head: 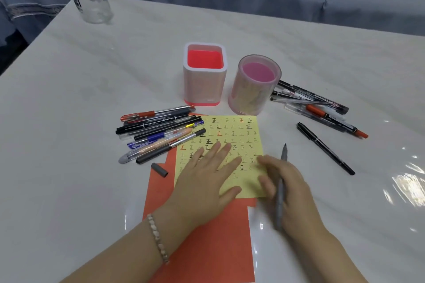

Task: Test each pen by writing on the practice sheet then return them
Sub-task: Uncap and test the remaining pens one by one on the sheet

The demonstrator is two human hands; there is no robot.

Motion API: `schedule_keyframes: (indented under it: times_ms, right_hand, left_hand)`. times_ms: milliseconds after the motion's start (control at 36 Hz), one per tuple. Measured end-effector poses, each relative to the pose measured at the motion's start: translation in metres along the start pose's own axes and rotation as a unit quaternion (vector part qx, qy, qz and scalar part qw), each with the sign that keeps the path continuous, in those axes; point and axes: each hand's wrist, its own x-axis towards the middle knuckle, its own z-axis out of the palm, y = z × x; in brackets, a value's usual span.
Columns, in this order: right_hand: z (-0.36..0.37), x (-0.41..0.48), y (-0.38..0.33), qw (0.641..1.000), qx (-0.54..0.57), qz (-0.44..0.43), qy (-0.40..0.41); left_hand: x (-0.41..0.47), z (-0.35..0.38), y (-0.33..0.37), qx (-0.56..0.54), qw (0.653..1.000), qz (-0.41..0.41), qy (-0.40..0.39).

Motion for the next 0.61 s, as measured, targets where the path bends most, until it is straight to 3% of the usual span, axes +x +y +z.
schedule_keyframes:
  times_ms: [167,306,500,611]
  right_hand:
    - [-0.014,0.007,-0.015,0.972,0.167,0.093,0.133]
    - [-0.013,0.018,-0.026,0.944,0.251,0.142,0.164]
    - [0.015,0.024,-0.04,0.903,0.323,0.183,0.217]
    - [0.028,0.022,-0.033,0.915,0.274,0.186,0.232]
  left_hand:
    - [0.001,0.006,-0.005,-0.008,1.0,0.004,0.016]
    - [0.002,0.007,-0.004,-0.015,0.999,0.0,0.028]
    - [0.001,0.008,-0.005,-0.013,0.999,-0.007,0.031]
    - [0.002,0.009,-0.004,-0.025,0.999,-0.01,0.043]
